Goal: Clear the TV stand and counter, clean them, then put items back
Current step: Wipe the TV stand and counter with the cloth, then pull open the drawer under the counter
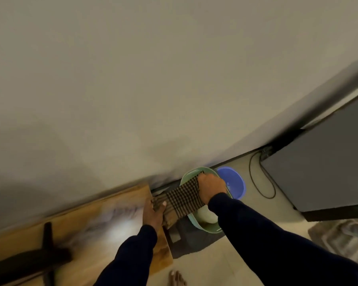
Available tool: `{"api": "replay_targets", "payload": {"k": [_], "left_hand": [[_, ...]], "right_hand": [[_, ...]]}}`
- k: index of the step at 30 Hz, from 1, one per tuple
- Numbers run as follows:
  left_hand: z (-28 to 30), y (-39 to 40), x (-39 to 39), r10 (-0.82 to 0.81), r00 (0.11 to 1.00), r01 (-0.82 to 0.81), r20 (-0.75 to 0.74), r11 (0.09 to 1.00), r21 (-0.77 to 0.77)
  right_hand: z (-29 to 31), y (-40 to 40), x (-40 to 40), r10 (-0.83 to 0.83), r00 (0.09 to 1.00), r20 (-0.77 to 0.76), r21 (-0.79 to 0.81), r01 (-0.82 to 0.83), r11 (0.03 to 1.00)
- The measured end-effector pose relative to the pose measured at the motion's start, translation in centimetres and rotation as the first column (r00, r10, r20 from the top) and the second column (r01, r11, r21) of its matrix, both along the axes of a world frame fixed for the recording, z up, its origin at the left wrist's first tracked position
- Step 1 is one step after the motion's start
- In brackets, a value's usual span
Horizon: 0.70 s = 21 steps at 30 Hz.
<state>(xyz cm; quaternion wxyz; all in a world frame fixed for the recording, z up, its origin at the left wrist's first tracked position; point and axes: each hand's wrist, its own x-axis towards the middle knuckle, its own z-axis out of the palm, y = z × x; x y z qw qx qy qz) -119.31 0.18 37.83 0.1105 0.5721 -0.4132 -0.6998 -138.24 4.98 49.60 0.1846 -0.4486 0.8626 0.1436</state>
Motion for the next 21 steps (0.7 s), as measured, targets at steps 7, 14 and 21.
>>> {"api": "replay_targets", "payload": {"k": [7,14,21], "left_hand": [[-3.1,0.1,-1.6,0.075,0.997,-0.075,0.007,0.997,0.0],[-2.0,2.0,-3.6,0.04,0.948,-0.006,0.315,0.994,-0.108],[-0.2,4.2,-7.0,-0.161,0.986,0.169,0.052,0.925,-0.34]], "right_hand": [[-2.6,-1.4,-1.8,0.188,0.973,-0.133,0.227,-0.155,0.961],[-5.2,-1.5,-0.8,0.209,0.977,0.033,0.226,-0.211,0.951],[-8.5,-2.0,1.2,0.067,0.944,0.323,0.205,-0.139,0.969]]}}
